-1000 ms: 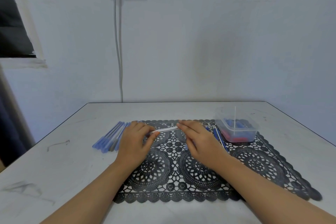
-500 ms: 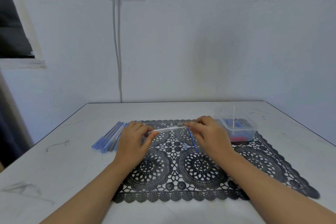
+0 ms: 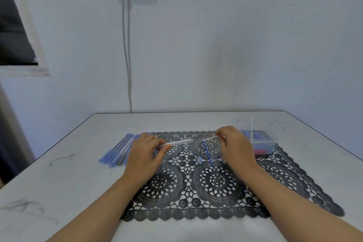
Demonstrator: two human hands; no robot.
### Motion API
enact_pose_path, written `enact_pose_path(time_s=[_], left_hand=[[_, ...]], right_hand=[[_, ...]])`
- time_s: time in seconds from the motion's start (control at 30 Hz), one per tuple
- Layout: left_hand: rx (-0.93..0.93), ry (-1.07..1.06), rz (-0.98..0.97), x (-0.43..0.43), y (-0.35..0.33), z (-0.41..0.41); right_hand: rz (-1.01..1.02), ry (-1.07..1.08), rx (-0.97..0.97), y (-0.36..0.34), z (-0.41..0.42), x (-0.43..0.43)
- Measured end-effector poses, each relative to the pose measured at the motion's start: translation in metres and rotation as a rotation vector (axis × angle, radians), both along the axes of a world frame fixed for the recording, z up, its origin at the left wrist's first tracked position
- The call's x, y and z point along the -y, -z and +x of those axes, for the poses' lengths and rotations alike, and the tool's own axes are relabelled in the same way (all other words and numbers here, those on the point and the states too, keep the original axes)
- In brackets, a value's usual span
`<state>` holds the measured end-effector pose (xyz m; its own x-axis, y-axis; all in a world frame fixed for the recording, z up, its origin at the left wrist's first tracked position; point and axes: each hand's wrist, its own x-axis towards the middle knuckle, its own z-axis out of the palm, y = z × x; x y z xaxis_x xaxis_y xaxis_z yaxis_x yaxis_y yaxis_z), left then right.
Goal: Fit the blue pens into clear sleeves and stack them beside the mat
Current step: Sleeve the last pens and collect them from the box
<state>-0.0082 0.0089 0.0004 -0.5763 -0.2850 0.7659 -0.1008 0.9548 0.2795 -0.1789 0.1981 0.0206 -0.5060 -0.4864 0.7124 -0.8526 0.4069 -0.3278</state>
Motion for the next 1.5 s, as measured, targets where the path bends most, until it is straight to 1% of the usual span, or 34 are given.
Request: enact_pose_path(time_s=[0.2,0.4,0.7,0.83,0.93,1.0,1.1,1.2,1.23,1.27,1.33,1.4,1.47,1.5], left_hand=[[0.016,0.002,0.012,-0.001,0.000,0.000],[0.026,0.001,0.025,0.001,0.000,0.000],[0.032,0.011,0.033,0.001,0.001,0.000],[0.034,0.011,0.040,0.001,0.002,0.000],[0.039,0.009,0.044,0.001,0.002,0.000],[0.043,0.008,0.046,0.001,0.001,0.000],[0.046,0.015,0.040,0.002,0.002,0.001],[0.054,0.017,0.036,0.003,0.002,0.000],[0.055,0.017,0.034,0.003,0.002,0.000],[0.055,0.017,0.033,0.003,0.002,0.000],[0.056,0.018,0.033,0.002,0.003,0.000],[0.054,0.021,0.039,0.002,0.003,0.000],[0.053,0.027,0.040,0.002,0.003,0.000],[0.052,0.028,0.037,0.002,0.002,0.000]], right_hand=[[0.173,-0.131,0.201,0.006,-0.011,0.002],[0.295,-0.122,0.300,0.007,-0.014,0.002],[0.387,-0.067,0.316,0.002,-0.010,0.000],[0.368,-0.072,0.320,0.001,-0.009,0.000],[0.309,-0.079,0.298,0.000,-0.007,0.001],[0.236,-0.099,0.281,-0.003,-0.004,0.002],[0.054,-0.128,0.251,-0.013,-0.002,0.001],[-0.117,-0.045,0.201,-0.025,-0.005,-0.005],[-0.134,0.011,0.164,-0.027,-0.007,-0.007],[-0.110,0.088,0.120,-0.028,-0.011,-0.009],[0.047,0.274,0.067,-0.026,-0.022,-0.013],[0.240,0.437,0.094,-0.021,-0.032,-0.015],[0.374,0.542,0.128,-0.015,-0.039,-0.018],[0.410,0.566,0.141,-0.012,-0.041,-0.019]])
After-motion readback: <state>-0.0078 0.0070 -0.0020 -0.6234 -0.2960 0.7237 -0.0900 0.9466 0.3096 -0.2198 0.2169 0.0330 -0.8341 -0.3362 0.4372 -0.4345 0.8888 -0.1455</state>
